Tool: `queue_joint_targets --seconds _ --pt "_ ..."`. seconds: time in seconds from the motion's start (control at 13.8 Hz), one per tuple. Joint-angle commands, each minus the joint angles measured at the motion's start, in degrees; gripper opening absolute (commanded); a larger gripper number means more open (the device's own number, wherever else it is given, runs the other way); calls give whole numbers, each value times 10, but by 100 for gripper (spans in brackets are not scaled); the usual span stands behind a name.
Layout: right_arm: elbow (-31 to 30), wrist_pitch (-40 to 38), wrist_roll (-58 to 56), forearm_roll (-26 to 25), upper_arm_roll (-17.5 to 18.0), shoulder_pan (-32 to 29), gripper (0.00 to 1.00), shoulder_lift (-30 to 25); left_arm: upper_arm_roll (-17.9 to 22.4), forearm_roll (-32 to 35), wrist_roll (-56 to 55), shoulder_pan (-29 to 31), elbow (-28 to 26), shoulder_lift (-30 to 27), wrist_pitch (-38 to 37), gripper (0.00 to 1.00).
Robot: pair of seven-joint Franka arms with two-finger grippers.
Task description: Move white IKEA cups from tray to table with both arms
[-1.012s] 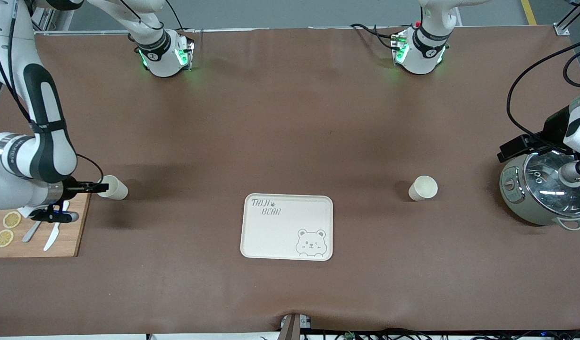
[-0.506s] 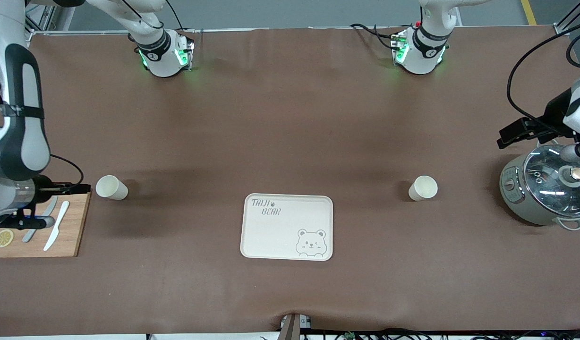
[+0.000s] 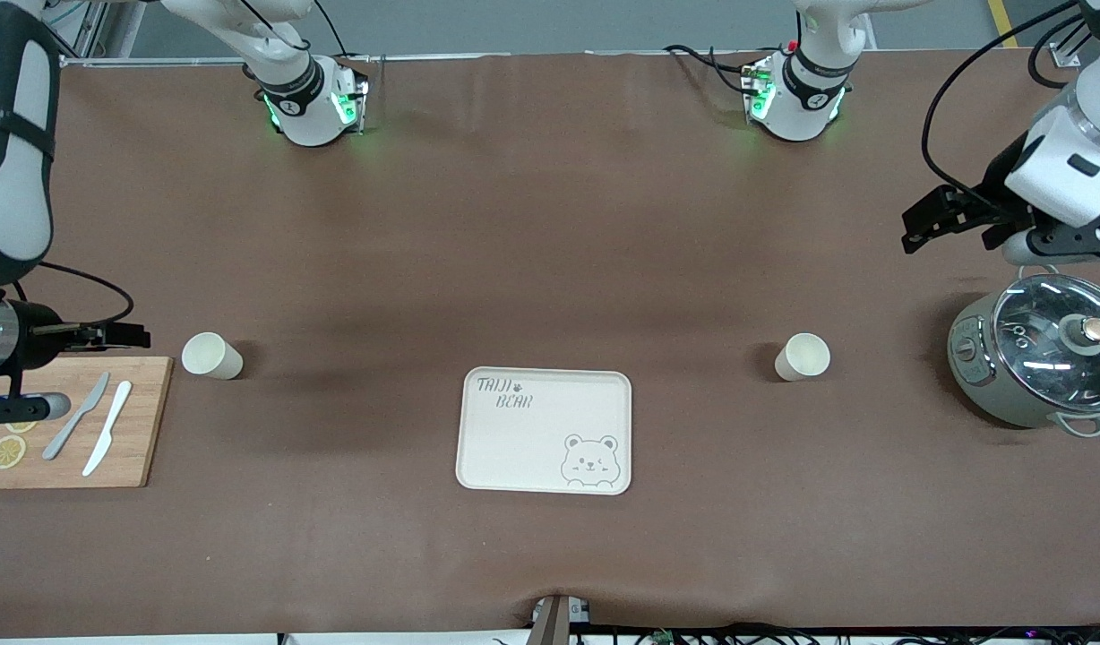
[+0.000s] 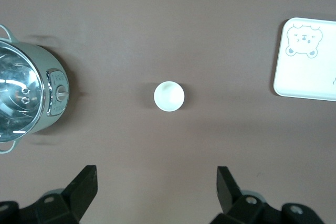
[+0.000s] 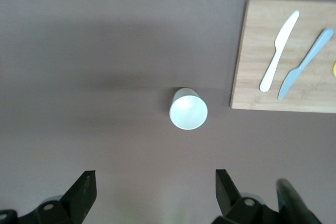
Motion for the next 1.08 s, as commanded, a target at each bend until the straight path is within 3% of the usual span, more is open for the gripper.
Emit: queue_joint_targets --seconds 0.0,0.29,0.58,0.8,1.01 --pt "-23 -34 3 -13 4 13 100 -66 -7 3 -10 3 -72 -59 39 100" --pt "-71 -39 -5 -14 4 12 100 -149 -10 2 -13 5 -93 -78 49 100" --pt "-95 -34 -46 -14 5 14 100 -193 -8 2 -2 7 -93 -80 50 100" --pt "-165 -1 -49 -9 4 14 100 -259 -8 1 -2 7 -92 -76 50 100" --pt "-202 2 -43 -5 4 11 100 -285 -6 1 -1 9 -90 -72 50 100"
